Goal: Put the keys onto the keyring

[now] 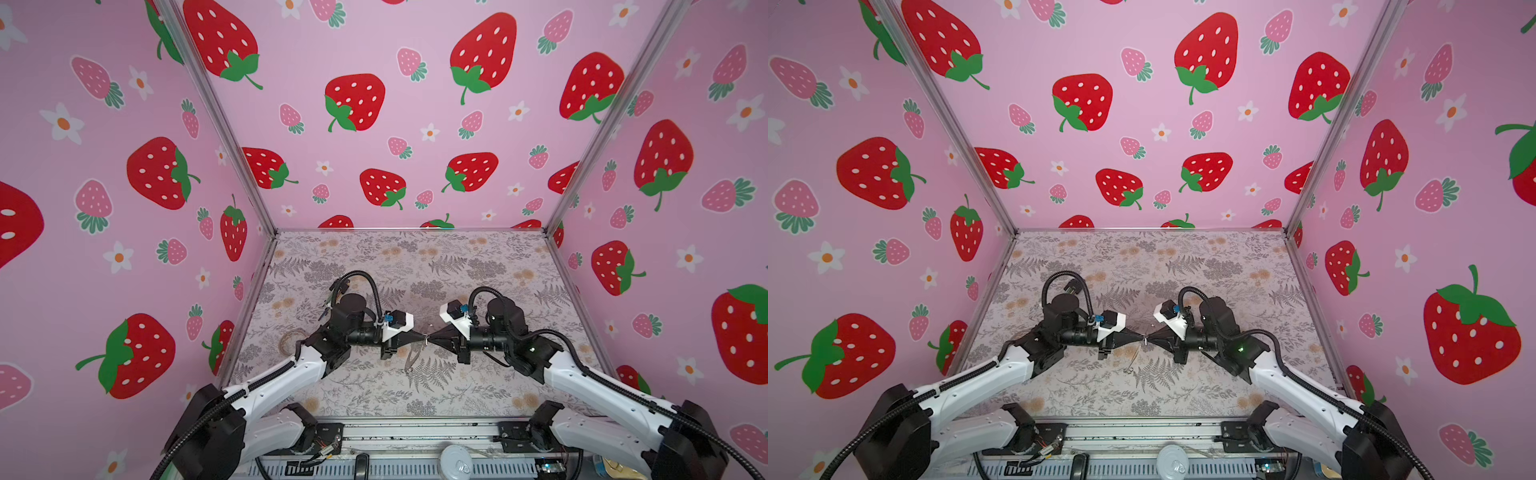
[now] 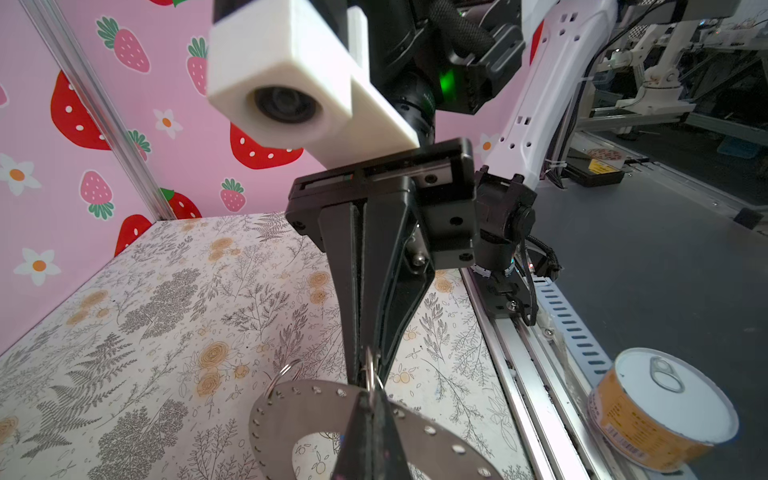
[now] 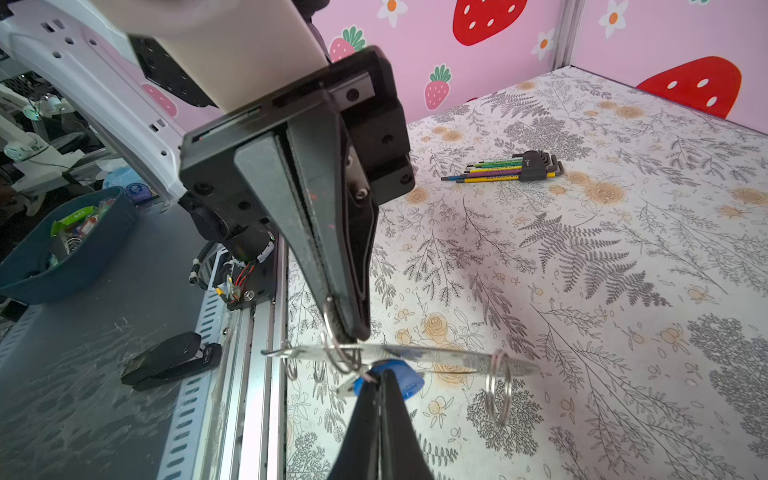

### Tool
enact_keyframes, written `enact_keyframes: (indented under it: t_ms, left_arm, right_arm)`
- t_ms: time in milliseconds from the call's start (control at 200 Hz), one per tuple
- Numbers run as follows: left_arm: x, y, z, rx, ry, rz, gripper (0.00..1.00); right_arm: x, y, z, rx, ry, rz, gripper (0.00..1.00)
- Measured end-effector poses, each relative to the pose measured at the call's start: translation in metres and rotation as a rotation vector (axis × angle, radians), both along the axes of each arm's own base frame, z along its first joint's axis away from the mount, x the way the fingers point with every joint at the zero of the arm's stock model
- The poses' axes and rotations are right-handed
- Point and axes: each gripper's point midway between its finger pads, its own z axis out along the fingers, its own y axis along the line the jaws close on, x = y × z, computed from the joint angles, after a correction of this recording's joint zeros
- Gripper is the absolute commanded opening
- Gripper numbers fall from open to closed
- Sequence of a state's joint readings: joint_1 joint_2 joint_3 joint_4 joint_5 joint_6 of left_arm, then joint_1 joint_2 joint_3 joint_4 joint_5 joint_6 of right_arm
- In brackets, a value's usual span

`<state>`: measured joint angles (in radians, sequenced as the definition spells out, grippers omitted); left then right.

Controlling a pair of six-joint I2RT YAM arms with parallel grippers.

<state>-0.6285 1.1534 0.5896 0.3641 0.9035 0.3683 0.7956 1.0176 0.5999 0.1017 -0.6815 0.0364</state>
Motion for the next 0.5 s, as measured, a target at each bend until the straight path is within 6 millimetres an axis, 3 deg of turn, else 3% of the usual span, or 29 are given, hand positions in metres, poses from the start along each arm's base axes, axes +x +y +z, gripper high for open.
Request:
enact_keyframes:
  t_ms: [120,325,500]
  left_arm:
    - [-0.001,-0.001,0.003,-0.008,-0.001,-0.013,0.00]
    - [-0.002,-0.003,0.013,-0.030,-0.017,-0.030,0.00]
    - [-0.001,-0.003,0.011,-0.028,-0.007,-0.036,0.00]
  right_arm:
    - [0.002,-0.005,0.007,-0.002,-0.073,-0.021,0.26]
    - [-0.003,-0.023,0.044,0.083,-0.261,-0.063,0.26]
    - [-0.001,-0.023,0.045,0.079,-0.297,-0.068,0.25]
